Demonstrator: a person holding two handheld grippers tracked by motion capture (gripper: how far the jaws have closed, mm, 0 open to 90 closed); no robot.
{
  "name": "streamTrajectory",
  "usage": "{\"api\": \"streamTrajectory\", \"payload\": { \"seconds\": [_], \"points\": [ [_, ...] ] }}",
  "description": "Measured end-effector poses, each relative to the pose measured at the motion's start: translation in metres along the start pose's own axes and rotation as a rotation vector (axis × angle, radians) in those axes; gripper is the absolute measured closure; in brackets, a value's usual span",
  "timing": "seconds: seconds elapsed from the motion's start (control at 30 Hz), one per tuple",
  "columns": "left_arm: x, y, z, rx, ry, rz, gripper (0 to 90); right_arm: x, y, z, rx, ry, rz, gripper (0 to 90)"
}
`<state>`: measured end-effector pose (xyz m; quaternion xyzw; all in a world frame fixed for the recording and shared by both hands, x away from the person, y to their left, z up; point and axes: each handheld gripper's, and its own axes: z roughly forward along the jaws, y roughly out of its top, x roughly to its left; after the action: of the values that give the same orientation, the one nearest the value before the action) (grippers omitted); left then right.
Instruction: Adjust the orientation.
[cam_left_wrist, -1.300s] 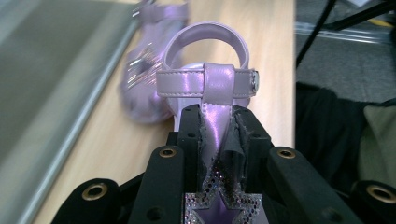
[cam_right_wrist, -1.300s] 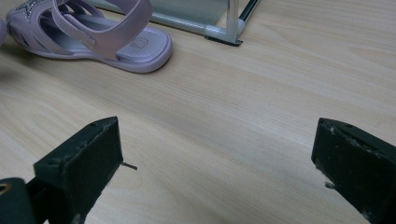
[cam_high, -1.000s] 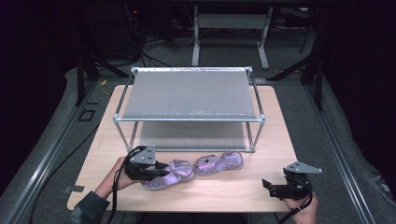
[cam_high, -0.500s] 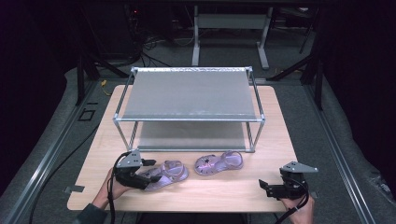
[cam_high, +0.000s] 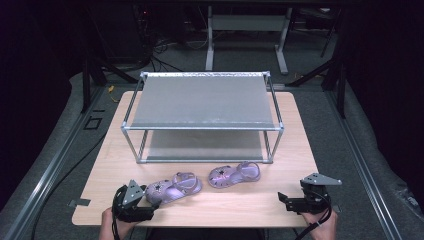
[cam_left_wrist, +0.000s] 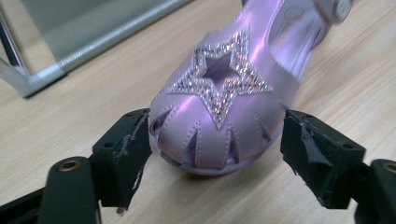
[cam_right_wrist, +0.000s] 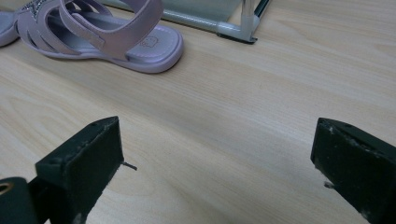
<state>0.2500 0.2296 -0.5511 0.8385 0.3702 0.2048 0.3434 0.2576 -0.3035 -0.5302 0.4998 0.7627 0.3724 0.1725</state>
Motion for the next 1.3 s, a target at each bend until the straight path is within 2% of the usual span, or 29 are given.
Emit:
{"api": "streamTrajectory", "payload": {
  "seconds": [0.07, 0.13, 0.2, 0.3, 0.4, 0.63, 0.67, 0.7, 0.77, 0.9, 1.0, 1.07, 1.1, 1.13, 1.2, 1.23, 1.3],
  "points": [
    [0.006, -0.002, 0.002, -0.006, -0.025, -0.017, 24.0, 0.000, -0.001, 0.001, 0.009, -0.005, 0.001, 2.2],
    [0.010, -0.002, 0.001, -0.005, -0.001, -0.019, 24.2, 0.000, -0.003, 0.002, 0.019, 0.010, 0.001, 2.2],
    [0.014, -0.002, 0.000, 0.000, 0.040, -0.017, 26.0, 0.000, -0.004, 0.002, 0.023, 0.006, -0.004, 2.1],
    [0.022, -0.003, 0.006, 0.007, 0.070, -0.048, 28.8, -0.002, -0.005, 0.000, 0.016, 0.000, 0.002, 1.9],
    [0.028, 0.001, 0.014, 0.006, 0.055, -0.073, 29.4, -0.003, -0.005, -0.002, 0.000, 0.005, 0.008, 1.9],
    [0.038, 0.020, 0.027, 0.007, 0.059, -0.083, 30.5, -0.004, -0.005, -0.003, -0.009, -0.003, 0.014, 1.9],
    [0.039, 0.021, 0.028, 0.010, 0.053, -0.088, 30.5, -0.003, -0.005, -0.004, -0.003, -0.016, 0.013, 1.9],
    [0.040, 0.022, 0.029, 0.011, 0.054, -0.100, 30.4, -0.003, -0.005, -0.003, -0.006, -0.005, 0.012, 2.0],
    [0.039, 0.023, 0.027, 0.012, 0.058, -0.108, 29.3, -0.003, -0.006, -0.003, -0.008, 0.010, 0.014, 2.0],
    [0.032, 0.023, 0.010, -0.005, 0.067, -0.116, 27.1, -0.003, -0.006, -0.003, -0.002, 0.011, 0.014, 2.1],
    [0.023, 0.024, -0.007, -0.037, 0.029, -0.129, 24.9, -0.004, -0.006, -0.004, -0.003, 0.001, 0.022, 2.0],
    [0.015, 0.026, -0.015, -0.057, -0.012, -0.131, 24.4, -0.003, -0.006, -0.004, -0.014, -0.002, 0.019, 2.0],
    [0.015, 0.026, -0.015, -0.057, -0.012, -0.131, 25.0, -0.003, -0.005, -0.004, -0.016, -0.002, 0.019, 2.1],
    [0.005, 0.030, -0.020, -0.069, -0.054, -0.118, 26.6, -0.002, -0.005, -0.003, -0.018, 0.002, 0.021, 2.1],
    [-0.005, 0.035, -0.022, -0.074, -0.102, -0.114, 30.1, -0.001, -0.004, -0.003, -0.020, -0.002, 0.022, 2.2],
    [-0.008, 0.037, -0.022, -0.075, -0.113, -0.109, 32.0, 0.000, -0.003, -0.002, -0.018, -0.016, 0.021, 2.3],
    [-0.015, 0.041, -0.019, -0.067, -0.137, -0.095, 34.2, 0.000, -0.003, -0.002, -0.023, 0.001, 0.016, 2.5]
  ]
}}
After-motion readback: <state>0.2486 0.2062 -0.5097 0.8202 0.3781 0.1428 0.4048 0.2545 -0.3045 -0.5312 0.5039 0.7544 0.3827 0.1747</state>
